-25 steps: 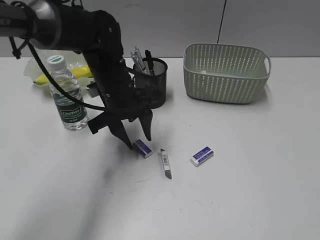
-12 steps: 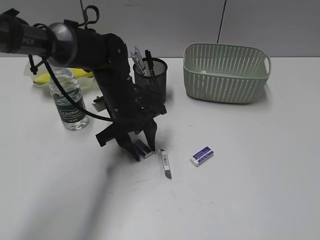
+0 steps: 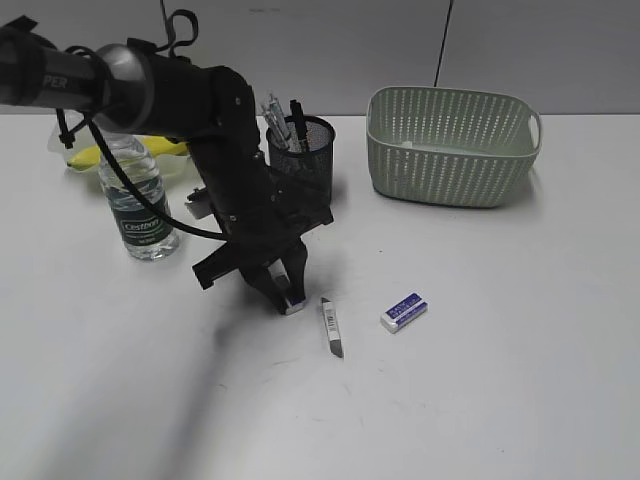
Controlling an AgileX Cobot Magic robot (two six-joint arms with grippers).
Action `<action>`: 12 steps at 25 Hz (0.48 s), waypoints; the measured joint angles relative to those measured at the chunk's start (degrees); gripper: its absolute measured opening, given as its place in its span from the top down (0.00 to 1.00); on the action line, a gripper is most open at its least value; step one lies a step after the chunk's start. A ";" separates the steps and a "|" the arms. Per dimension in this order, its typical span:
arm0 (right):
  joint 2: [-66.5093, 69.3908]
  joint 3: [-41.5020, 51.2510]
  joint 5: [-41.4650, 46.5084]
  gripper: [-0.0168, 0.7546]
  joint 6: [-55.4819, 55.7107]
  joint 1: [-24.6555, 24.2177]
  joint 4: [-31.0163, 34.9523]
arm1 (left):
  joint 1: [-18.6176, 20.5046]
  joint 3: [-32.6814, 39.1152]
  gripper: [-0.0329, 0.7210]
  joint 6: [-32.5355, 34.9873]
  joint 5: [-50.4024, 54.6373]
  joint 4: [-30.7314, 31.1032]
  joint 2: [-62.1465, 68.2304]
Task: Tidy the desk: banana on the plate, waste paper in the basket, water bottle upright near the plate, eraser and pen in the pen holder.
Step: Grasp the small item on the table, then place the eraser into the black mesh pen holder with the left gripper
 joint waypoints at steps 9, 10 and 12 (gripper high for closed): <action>0.00 0.00 0.00 0.48 0.00 0.00 0.00 | 0.00 0.00 0.73 0.52 -1.78 -0.65 -7.84; 0.00 0.00 0.00 0.48 0.00 0.00 0.00 | 0.00 0.00 0.73 1.00 -3.45 -0.65 -9.47; 0.00 0.00 0.00 0.48 0.00 0.00 0.00 | 0.00 0.00 0.73 1.93 -8.13 -0.59 -12.08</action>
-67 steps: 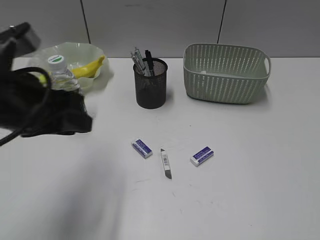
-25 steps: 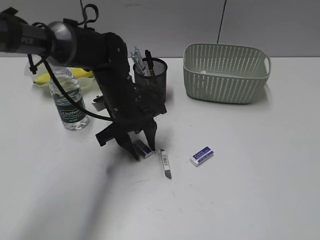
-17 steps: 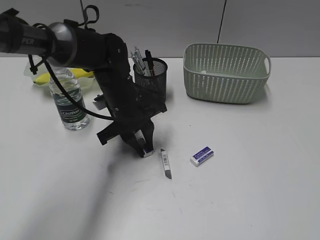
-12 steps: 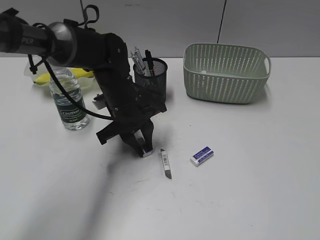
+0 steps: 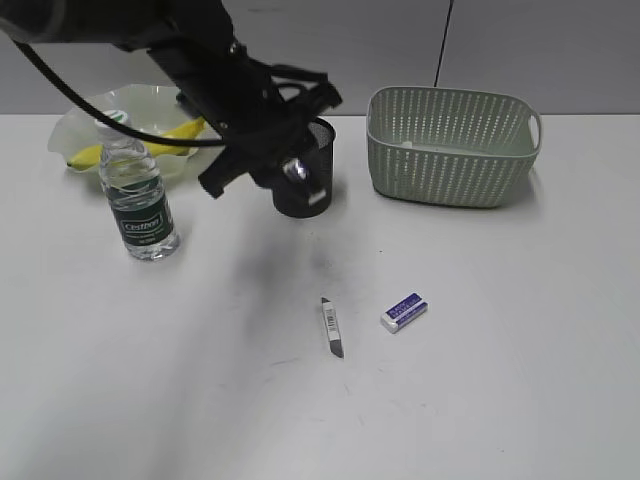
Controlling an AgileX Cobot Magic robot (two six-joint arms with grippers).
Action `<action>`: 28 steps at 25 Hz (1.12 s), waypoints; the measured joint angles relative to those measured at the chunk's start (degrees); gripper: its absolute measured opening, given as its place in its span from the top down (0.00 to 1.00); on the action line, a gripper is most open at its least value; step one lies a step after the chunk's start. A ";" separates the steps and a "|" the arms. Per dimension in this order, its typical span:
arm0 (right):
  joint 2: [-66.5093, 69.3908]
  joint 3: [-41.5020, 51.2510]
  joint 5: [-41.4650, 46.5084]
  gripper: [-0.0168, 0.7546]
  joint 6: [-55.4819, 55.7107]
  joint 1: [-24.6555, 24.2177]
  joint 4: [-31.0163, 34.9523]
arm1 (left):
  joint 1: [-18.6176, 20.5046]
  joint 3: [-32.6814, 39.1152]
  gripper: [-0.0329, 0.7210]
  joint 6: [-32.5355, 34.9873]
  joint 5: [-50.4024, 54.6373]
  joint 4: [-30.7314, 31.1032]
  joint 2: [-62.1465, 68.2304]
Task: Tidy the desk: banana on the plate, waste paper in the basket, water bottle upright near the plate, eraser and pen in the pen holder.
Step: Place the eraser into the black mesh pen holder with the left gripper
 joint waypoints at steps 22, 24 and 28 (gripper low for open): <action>0.00 0.00 0.00 0.48 0.00 0.00 0.00 | 0.00 0.00 0.73 4.85 -31.61 32.80 1.96; 0.00 0.00 0.00 0.48 0.00 0.00 0.00 | 0.00 0.00 0.73 4.97 -32.06 34.07 2.08; 0.00 0.00 0.00 0.48 0.00 0.00 0.00 | 0.00 0.00 0.73 5.03 -32.63 34.13 3.50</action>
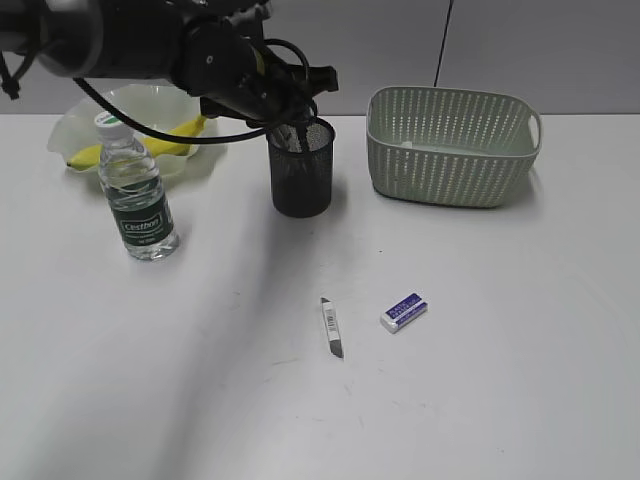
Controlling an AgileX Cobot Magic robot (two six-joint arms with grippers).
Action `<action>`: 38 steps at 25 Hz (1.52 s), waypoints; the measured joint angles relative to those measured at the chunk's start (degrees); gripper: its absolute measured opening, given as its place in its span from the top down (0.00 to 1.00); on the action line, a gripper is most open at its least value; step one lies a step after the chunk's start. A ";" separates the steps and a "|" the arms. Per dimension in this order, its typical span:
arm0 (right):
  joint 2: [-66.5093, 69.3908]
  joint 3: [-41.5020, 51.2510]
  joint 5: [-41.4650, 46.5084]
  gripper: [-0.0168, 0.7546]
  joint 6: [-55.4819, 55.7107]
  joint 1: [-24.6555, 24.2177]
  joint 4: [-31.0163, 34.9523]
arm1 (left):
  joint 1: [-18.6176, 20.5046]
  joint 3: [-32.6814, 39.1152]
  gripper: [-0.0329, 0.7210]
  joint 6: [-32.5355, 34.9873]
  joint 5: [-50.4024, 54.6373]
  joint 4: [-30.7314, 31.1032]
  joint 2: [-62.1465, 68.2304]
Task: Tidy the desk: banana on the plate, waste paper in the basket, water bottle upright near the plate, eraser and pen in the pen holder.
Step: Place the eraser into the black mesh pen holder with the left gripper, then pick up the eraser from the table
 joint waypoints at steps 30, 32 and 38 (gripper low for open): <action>0.00 0.00 0.00 0.48 0.00 0.00 0.00 | 0.00 0.00 0.52 1.11 16.06 0.58 -18.11; 0.00 0.00 0.00 0.48 0.00 0.00 0.00 | 0.00 0.00 0.52 3.78 23.99 0.58 -21.96; 0.00 0.00 0.00 0.48 0.00 0.00 0.00 | 0.00 0.05 0.52 16.29 49.47 0.40 -29.86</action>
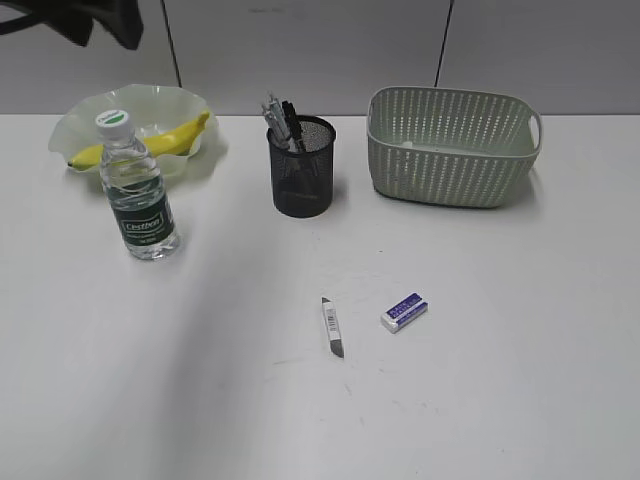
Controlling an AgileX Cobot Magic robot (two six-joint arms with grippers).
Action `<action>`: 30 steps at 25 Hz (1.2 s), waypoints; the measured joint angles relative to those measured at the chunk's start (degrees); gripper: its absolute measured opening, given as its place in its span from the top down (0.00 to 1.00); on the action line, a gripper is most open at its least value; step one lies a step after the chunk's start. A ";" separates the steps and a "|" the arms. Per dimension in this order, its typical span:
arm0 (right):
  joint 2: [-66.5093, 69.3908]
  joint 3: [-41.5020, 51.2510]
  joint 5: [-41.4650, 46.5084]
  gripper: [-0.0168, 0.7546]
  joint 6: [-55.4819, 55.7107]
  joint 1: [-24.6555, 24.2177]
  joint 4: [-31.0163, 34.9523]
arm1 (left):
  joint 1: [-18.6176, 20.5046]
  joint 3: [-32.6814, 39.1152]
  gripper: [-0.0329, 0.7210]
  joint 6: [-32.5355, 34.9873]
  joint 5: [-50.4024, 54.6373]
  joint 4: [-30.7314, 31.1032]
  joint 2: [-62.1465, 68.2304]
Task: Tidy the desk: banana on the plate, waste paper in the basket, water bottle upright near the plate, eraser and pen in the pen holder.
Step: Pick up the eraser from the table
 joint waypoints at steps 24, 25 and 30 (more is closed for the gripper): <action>0.00 0.00 -0.06 0.48 0.00 0.00 0.00 | 0.00 57.10 0.65 10.45 0.12 -5.20 -65.89; 0.08 0.00 -0.05 0.48 -0.02 0.00 0.00 | 0.00 58.83 0.65 10.45 -0.09 -5.46 -69.13; 4.43 -1.39 -5.68 0.48 -0.02 0.00 0.05 | 0.00 60.46 0.65 10.45 -2.71 -5.40 -82.25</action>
